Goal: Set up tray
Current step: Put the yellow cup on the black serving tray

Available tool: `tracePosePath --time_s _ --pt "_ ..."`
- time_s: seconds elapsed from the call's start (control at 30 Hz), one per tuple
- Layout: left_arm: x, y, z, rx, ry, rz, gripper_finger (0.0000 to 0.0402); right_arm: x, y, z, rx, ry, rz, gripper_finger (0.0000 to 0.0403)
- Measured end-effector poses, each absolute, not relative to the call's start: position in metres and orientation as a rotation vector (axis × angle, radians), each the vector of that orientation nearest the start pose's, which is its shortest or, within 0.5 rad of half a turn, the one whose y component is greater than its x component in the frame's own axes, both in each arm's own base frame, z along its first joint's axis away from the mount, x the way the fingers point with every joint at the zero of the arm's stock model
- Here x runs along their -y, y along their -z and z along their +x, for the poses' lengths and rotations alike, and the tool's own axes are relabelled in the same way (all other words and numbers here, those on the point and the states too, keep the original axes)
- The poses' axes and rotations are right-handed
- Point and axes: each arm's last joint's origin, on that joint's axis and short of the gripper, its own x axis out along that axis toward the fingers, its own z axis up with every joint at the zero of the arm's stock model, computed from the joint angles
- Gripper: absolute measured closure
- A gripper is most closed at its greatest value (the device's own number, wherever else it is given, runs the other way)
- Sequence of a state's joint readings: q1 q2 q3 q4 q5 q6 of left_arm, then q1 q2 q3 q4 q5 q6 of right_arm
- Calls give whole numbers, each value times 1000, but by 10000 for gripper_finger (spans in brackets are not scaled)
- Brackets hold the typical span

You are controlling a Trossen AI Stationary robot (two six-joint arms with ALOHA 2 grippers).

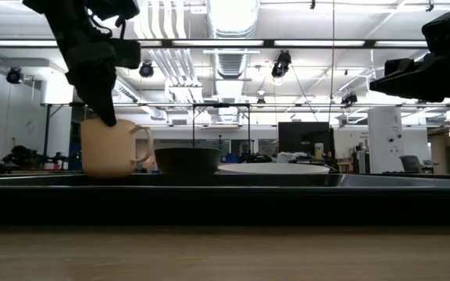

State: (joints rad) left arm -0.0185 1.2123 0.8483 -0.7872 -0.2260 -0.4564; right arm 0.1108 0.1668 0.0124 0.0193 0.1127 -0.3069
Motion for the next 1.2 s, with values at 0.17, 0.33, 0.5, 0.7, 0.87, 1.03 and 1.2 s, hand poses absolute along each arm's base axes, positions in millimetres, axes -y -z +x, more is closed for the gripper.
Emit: tracePosePath --time_s 0.17,0.33,0.5,0.7,0.87,1.03,1.2 --pt "-3 -230 225 -1095 -446 -257 401 -9 -156 106 -132 -19 -321 335" --pt "-3 -224 229 -1123 -448 -248 401 -9 -156 106 -133 -19 -322 335" --pt "-3 -224 235 -1120 -436 -223 401 -9 -156 106 -133 -19 -322 335" --pt "-3 -225 237 -1107 -433 -223 401 -9 -156 106 -133 -19 -322 335" --pt "-3 -223 236 -1113 -434 -222 401 -9 -156 106 -133 -19 -321 335" --pt "-3 -219 234 -1125 -438 -217 400 -9 -156 106 -134 -19 -322 335" --pt "-4 -217 234 -1128 -444 -217 398 -9 -156 106 -133 -19 -321 335"
